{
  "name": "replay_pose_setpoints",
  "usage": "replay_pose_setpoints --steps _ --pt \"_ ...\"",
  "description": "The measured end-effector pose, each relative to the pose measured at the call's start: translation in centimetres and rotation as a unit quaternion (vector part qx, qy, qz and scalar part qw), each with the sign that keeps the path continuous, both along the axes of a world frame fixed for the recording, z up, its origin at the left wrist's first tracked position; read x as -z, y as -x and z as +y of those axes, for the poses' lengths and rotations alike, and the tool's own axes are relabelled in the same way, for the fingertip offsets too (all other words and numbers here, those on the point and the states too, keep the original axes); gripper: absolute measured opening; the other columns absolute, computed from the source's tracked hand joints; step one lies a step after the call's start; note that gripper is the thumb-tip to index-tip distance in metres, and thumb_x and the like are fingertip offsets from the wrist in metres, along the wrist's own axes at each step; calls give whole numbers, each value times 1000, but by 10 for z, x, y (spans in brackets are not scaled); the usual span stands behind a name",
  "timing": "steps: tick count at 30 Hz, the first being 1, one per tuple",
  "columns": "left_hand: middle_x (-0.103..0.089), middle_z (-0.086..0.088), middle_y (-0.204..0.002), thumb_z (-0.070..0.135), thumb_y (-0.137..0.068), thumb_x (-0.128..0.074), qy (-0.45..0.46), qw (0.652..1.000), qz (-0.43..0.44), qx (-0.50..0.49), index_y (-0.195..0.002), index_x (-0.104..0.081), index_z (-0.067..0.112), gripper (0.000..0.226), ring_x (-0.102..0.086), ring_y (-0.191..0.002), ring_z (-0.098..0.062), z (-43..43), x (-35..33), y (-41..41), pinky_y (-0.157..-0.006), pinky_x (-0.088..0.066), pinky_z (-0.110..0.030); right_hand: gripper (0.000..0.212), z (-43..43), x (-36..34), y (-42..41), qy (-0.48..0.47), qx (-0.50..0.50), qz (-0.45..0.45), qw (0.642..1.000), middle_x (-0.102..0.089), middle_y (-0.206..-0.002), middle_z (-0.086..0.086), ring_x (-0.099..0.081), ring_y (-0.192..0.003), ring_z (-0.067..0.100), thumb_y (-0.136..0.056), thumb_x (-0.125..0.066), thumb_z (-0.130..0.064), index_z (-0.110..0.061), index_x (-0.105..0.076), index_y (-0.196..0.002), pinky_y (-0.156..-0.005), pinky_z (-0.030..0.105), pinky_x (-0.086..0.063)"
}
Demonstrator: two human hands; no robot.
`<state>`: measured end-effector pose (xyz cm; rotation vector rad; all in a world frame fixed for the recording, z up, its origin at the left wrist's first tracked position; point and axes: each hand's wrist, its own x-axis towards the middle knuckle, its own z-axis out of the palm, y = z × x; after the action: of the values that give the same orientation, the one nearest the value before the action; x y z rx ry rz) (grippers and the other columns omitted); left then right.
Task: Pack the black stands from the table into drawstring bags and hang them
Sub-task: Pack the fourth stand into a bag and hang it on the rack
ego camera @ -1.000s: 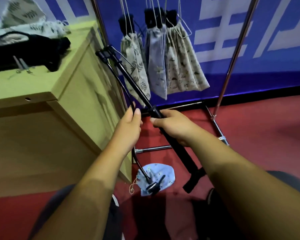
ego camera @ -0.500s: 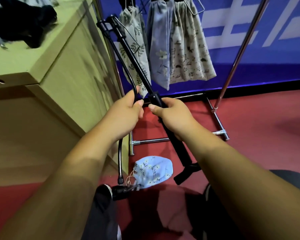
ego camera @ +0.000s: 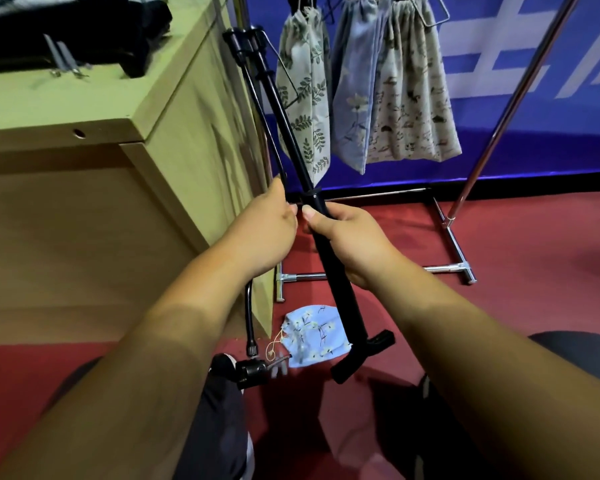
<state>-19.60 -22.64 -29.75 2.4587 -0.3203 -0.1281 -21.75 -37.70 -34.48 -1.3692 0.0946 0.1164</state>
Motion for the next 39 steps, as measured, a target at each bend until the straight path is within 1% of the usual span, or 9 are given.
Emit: replay_pose_setpoints --steps 5,10,15,19,21,25,29,32,39 --pt "-68 -20 -122 20 -110 -43 -7 999 17 36 -153 -38 13 44 -64 -109 -36 -6 13 3 -73 -34 -27 23 7 -10 -9 -109 10 37 993 -62 -74 18 -60 -53 20 -109 -59 -17 4 -69 -107 -52 26 -52" --pt "-70 -22 -111 18 -109 -46 6 996 39 78 -155 -36 18 47 -65 -106 -38 -10 18 2 -78 -41 -33 36 1 -15 -24 -79 43 35 995 -62 -90 27 -61 -64 31 -107 -64 -23 12 -66 -119 -50 34 -55" --pt "-70 -20 -113 25 -109 -47 -35 992 72 99 -159 -32 21 53 -65 -107 -36 -7 21 0 -87 -50 -37 40 -3 -15 -37 -56 75 40 995 -64 -86 24 -62 -74 33 -90 -80 -42 -4 -70 -98 -66 44 -50" --pt "-71 -15 -102 29 -111 -48 -42 989 85 112 -117 -49 20 11 -66 -97 -31 -3 20 6 -85 -50 -38 41 -8 -18 -41 -50 90 32 994 -59 -74 16 -53 -68 28 -86 -85 -44 -7 -69 -86 -69 42 -44" --pt "-72 -9 -91 34 -112 -45 -30 988 96 116 -100 -47 23 17 -64 -79 -17 0 21 7 -74 -49 -33 36 -13 -19 -42 -63 96 39 993 -62 -63 7 -58 -56 23 -94 -81 -36 -7 -68 -79 -61 35 -48" --pt "-67 0 -78 36 -113 -43 0 984 141 110 -108 -54 14 26 -49 -53 -6 1 33 8 -62 -45 -29 34 -18 -19 -42 -66 101 36 992 -61 -60 3 -57 -50 17 -95 -80 -36 -12 -69 -75 -56 31 -45" --pt "-71 -6 -74 28 -115 -43 84 958 255 103 -102 -55 17 20 -60 -59 -21 -2 48 10 -69 -51 -45 51 -22 -18 -44 -50 92 30 994 -66 -78 8 -56 -67 22 -81 -85 -55 -5 -77 -89 -69 38 -42" --pt "-74 -8 -77 27 -115 -41 74 943 305 106 -101 -54 21 20 -70 -69 -25 -7 49 14 -71 -43 -42 74 -23 -18 -43 -40 95 20 994 -71 -92 11 -61 -81 25 -73 -86 -63 2 -75 -105 -78 43 -46" --pt "-74 -12 -89 26 -116 -39 53 929 351 108 -101 -55 23 22 -74 -82 -24 -20 51 21 -59 -42 -27 33 -36 -24 -36 -68 136 17 988 -73 -78 11 -67 -69 28 -97 -77 -40 -11 -78 -81 -66 41 -54"
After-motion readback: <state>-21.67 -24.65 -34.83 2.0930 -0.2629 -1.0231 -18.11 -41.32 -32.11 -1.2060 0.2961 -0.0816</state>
